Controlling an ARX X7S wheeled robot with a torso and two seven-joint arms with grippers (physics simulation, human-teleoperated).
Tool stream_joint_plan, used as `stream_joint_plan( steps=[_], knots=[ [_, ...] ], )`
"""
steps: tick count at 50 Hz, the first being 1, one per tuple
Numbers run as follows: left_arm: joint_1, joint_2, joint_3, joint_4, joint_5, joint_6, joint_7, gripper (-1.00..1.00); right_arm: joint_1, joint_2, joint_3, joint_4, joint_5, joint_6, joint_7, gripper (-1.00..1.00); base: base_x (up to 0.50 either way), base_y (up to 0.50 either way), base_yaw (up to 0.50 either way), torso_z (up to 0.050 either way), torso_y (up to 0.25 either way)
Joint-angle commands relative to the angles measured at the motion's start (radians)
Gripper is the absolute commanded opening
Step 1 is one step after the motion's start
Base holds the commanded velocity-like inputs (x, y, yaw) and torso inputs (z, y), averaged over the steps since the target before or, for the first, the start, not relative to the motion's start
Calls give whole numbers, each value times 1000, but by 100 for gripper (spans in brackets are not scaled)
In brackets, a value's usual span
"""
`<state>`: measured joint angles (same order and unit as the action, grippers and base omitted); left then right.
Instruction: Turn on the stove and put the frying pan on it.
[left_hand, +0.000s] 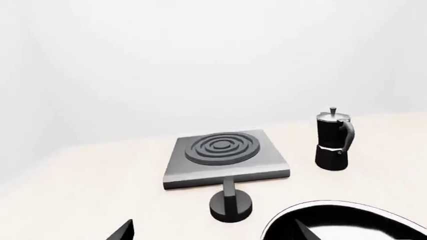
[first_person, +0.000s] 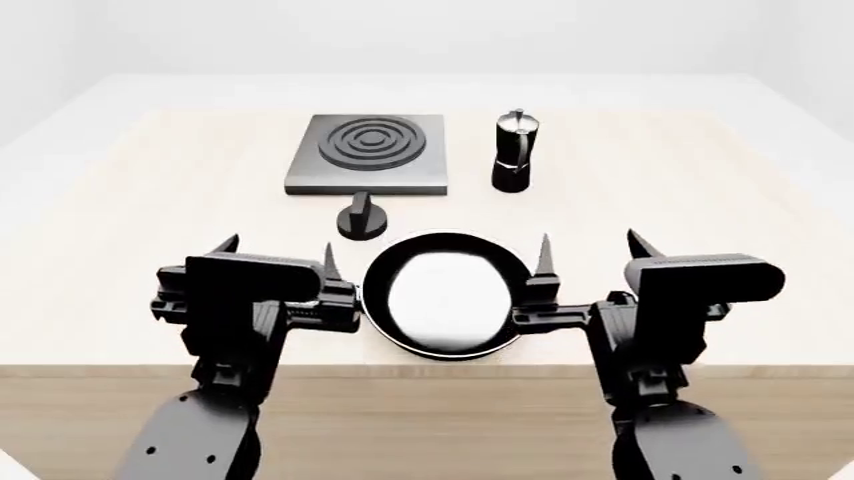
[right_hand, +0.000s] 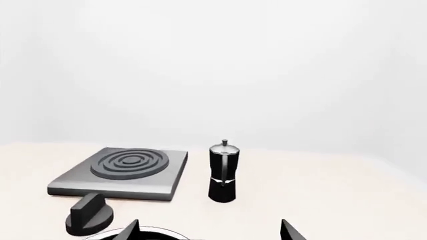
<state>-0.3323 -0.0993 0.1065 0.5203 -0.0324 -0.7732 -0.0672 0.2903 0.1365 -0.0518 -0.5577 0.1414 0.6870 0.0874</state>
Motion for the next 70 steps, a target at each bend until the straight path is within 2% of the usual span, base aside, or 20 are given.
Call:
stream_joint_plan(
  steps=[1,7,12,24,33,48,70],
  knots=[
    [-74,2,-25,82,-1,-148,22,100,69,20,48,-70,-4,126,-3,100,0,0,0,0,0],
    [-80,-4,-32,70,-6,-141,14,100,73,42,160,-35,-30,103,57,100,0,0,0,0,0],
    [-79,-9,-38,68,-11,-138,10,100,53,84,368,-79,-12,142,87,100,0,0,0,0,0],
    [-86,-14,-42,63,-25,-138,-2,100,-38,114,559,-129,-22,151,116,100,0,0,0,0,0],
    [-92,-22,-42,54,-31,-132,-12,100,-40,121,573,-128,-32,150,133,100,6,0,0,0,0],
    [-91,-33,-40,54,-41,-134,-26,100,-18,131,550,-122,-37,192,149,100,500,0,0,0,0],
    [-84,-46,-42,42,-57,-119,-42,100,-36,124,528,-87,-36,154,152,100,500,0,0,0,1]
  ],
)
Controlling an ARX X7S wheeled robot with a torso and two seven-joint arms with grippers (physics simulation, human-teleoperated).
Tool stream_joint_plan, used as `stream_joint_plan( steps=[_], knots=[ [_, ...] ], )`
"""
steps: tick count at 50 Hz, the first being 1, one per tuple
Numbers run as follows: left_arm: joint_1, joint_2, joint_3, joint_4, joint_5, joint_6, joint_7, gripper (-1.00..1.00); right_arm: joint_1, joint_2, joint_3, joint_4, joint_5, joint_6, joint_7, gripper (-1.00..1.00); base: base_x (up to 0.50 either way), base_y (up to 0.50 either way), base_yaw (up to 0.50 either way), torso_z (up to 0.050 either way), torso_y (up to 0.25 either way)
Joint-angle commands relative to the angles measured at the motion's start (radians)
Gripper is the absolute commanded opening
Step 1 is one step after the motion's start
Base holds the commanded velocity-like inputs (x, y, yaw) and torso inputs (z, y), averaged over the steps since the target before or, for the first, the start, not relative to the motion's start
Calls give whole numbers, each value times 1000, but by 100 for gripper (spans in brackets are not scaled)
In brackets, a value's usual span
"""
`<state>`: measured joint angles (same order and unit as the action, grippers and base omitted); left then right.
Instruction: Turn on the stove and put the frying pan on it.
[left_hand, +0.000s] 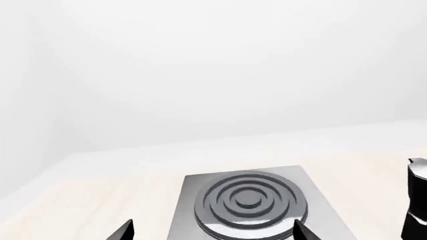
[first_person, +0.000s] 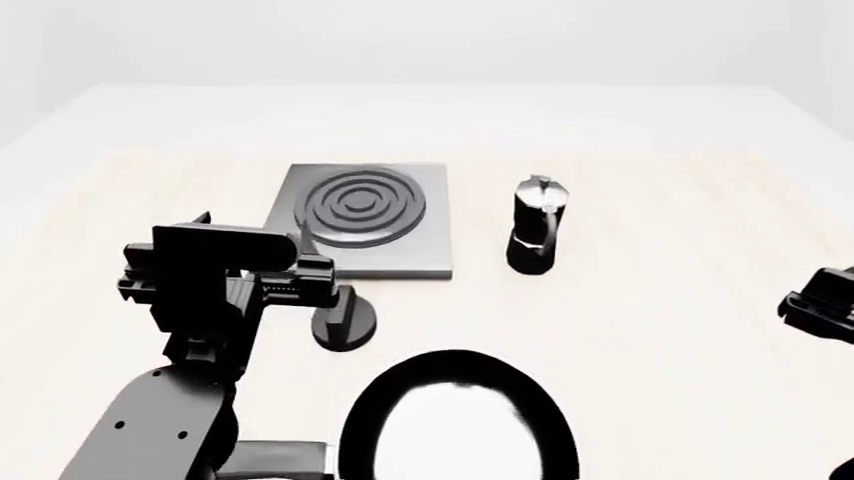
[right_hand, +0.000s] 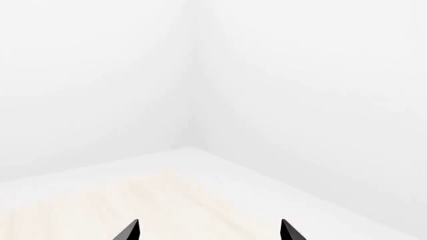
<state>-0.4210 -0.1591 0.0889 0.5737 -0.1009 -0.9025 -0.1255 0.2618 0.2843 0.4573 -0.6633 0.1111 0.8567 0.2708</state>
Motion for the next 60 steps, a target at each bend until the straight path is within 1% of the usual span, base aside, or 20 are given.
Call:
stream_joint_plan(
  steps=[1,12,16,17,20,21,23,25,26,27,28,29,32,33,34,36,37,41,49,60],
  knots=[
    [5,14,-25,-12,10,9,16,100,-8,-23,18,20,-5,-16,-32,100,500,0,0,0,0],
    [8,8,-25,-14,3,12,9,100,-10,-22,13,25,-4,-22,-29,100,500,0,0,0,0],
    [0,10,-35,-2,-16,-21,14,100,-8,-20,4,31,-3,-22,-30,100,110,0,0,0,3],
    [-12,16,-50,8,-29,-64,14,100,-7,-20,5,31,-2,-20,-30,100,0,0,0,0,0],
    [-99,6,-50,54,-39,-290,-1,100,-4,-16,4,28,-1,-12,-29,100,0,0,0,0,0],
    [-142,9,-70,66,-67,-388,20,100,-3,-14,3,27,0,-10,-30,100,0,0,0,0,0],
    [-242,-15,-53,80,-55,-557,-4,100,-3,-11,0,24,0,-9,-31,100,0,0,0,0,0],
    [-298,-16,-77,88,-88,-666,14,100,-4,-12,-2,25,1,-9,-31,100,0,0,0,0,0],
    [-355,-126,-140,-62,-238,-668,-136,100,-6,-13,-6,29,-1,-14,-30,100,0,0,0,0,0],
    [-376,-149,-146,-137,-388,-668,-286,100,-5,-13,-8,31,0,-14,-30,100,0,0,0,0,0],
    [-438,-226,-147,-268,-538,-668,-436,100,-5,-13,-10,31,0,-13,-30,100,0,0,0,0,0],
    [-489,-267,-111,-355,-688,-666,-586,100,-3,-13,-15,27,1,-9,-30,100,0,0,0,0,0],
    [-565,-322,-30,-514,-1138,-646,-1036,100,-2,-10,-26,30,-3,-13,-29,100,0,0,0,0,0],
    [-587,-337,-5,-543,-1288,-645,-1163,100,-2,-10,-29,32,-3,-13,-29,100,0,0,0,0,0],
    [-599,-350,24,-574,-1438,-642,-1183,100,-1,-10,-29,32,-3,-13,-28,100,0,0,0,0,0],
    [-612,-365,51,-618,-1738,-634,-1182,100,-1,-9,-29,34,-2,-15,-29,100,0,0,0,0,0],
    [-613,-369,60,-632,-1788,-629,-1182,100,-1,-9,-29,35,-1,-16,-29,100,0,0,0,0,0],
    [-609,-380,85,-679,-1768,-630,-1123,100,-6,-10,-28,32,2,-17,-30,100,0,0,0,0,0],
    [-583,-400,115,-727,-1632,-609,-970,100,-10,-12,-28,34,4,-22,-28,100,0,0,0,0,0],
    [-571,-421,165,-781,-1526,-575,-816,100,-13,-11,-33,45,6,-32,-26,100,0,0,0,0,0]
  ],
)
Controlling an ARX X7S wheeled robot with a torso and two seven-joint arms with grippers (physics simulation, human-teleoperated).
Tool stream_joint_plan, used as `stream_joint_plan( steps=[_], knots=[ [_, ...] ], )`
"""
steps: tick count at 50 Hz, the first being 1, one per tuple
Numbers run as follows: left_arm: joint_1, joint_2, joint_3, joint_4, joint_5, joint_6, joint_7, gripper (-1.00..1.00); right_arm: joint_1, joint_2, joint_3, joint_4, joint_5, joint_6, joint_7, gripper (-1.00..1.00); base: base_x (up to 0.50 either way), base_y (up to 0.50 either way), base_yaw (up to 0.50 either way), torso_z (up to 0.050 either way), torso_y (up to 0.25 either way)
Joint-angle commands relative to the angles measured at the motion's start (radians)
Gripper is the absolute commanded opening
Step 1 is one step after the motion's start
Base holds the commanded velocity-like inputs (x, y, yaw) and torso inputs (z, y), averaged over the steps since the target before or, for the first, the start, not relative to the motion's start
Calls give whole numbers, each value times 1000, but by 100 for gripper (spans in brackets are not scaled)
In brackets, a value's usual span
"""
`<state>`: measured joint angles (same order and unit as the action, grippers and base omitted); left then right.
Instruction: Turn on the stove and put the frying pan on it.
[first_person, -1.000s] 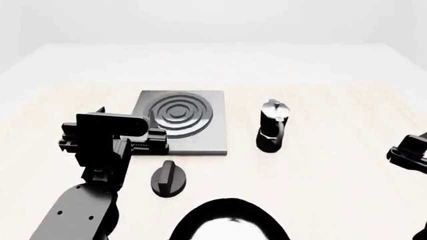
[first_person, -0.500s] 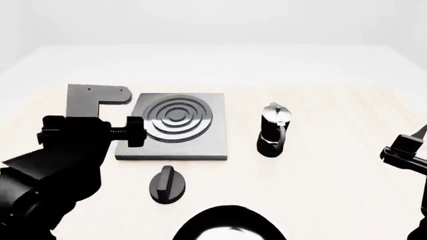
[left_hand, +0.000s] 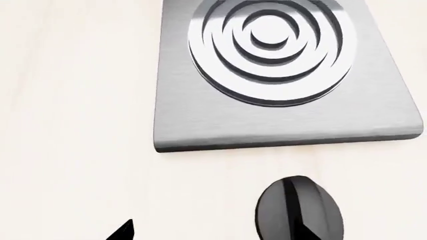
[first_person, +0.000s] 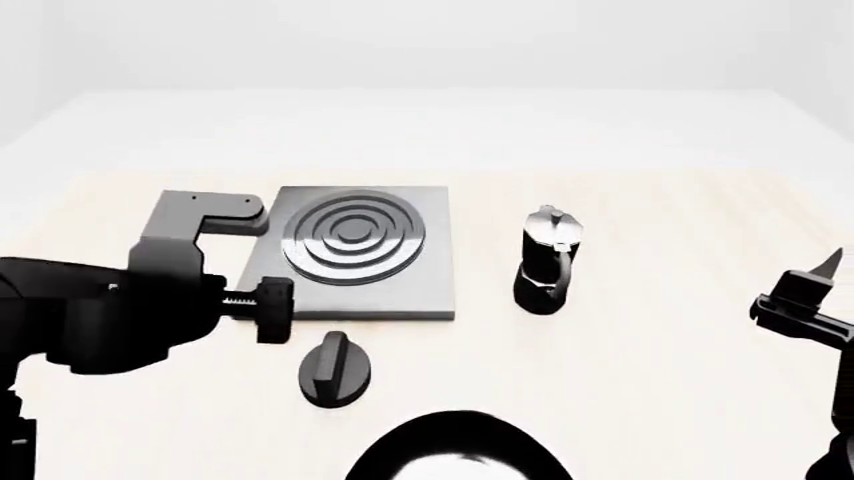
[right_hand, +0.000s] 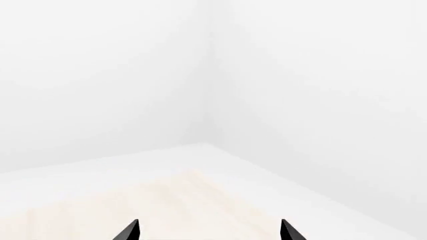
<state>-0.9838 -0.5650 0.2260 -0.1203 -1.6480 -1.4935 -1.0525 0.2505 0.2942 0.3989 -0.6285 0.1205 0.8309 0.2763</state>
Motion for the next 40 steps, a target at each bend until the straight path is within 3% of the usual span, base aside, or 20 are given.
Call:
stream_joint_plan(
  steps=[1,29,40],
  knots=[
    [-8,-17,34,-89,31,19,127,100,-2,-21,26,9,-2,-5,-32,100,0,0,0,0,0],
    [-52,-7,259,-341,320,163,649,100,4,-14,15,-1,7,7,-24,100,0,0,0,0,0],
    [-49,-1,273,-380,320,169,697,100,3,-12,1,9,4,0,-18,100,0,0,0,0,0]
  ],
)
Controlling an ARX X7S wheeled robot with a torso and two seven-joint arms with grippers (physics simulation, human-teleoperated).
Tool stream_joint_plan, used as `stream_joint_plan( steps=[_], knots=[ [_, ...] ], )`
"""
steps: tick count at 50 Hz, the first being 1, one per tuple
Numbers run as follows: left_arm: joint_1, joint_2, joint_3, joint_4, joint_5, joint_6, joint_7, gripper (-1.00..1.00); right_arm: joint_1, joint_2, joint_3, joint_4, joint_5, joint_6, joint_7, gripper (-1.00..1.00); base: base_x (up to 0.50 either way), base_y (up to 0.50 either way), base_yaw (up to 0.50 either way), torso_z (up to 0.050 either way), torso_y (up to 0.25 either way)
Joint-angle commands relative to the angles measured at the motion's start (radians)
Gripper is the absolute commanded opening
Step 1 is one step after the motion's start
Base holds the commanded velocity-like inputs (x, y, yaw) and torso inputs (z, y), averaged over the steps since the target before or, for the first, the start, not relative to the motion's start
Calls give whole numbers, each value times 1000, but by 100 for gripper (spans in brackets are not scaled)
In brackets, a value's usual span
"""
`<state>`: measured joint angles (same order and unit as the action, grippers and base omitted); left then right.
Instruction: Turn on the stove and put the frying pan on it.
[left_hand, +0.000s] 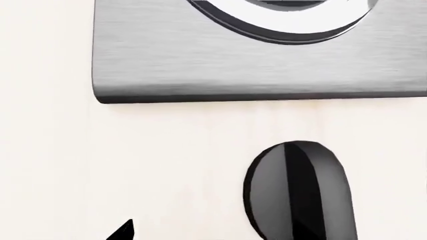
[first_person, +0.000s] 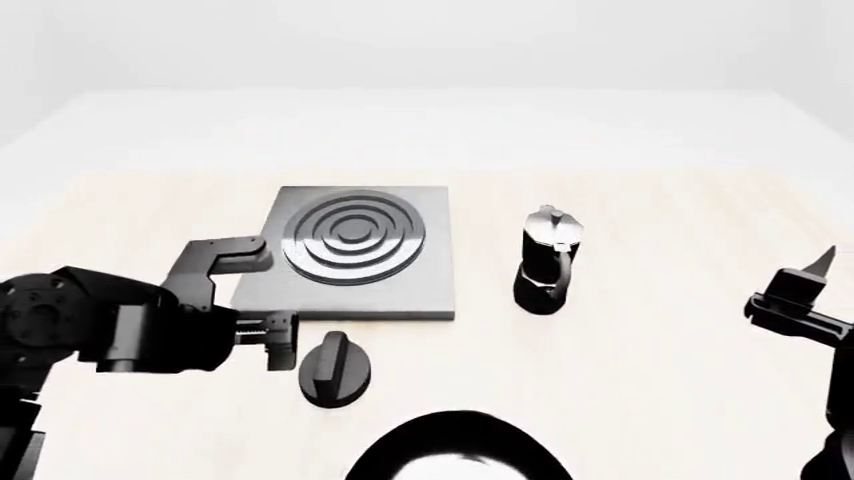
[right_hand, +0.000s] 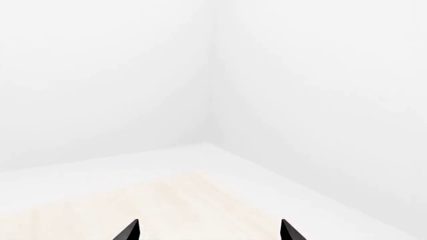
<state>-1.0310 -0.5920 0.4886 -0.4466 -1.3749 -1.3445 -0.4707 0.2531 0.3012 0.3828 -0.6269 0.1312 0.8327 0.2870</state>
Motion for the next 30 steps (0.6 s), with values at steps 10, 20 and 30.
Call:
stream_joint_plan(
  steps=[10,20,30],
  knots=[
    [-8,39,48,-84,88,50,156,100,2,-16,14,1,-5,1,-26,100,0,0,0,0,0],
    [-7,47,64,-103,105,65,160,100,1,-13,12,-2,-1,2,-25,100,0,0,0,0,0],
    [-15,69,94,-140,134,87,196,100,7,-10,11,-20,5,17,-22,100,0,0,0,0,0]
  ],
)
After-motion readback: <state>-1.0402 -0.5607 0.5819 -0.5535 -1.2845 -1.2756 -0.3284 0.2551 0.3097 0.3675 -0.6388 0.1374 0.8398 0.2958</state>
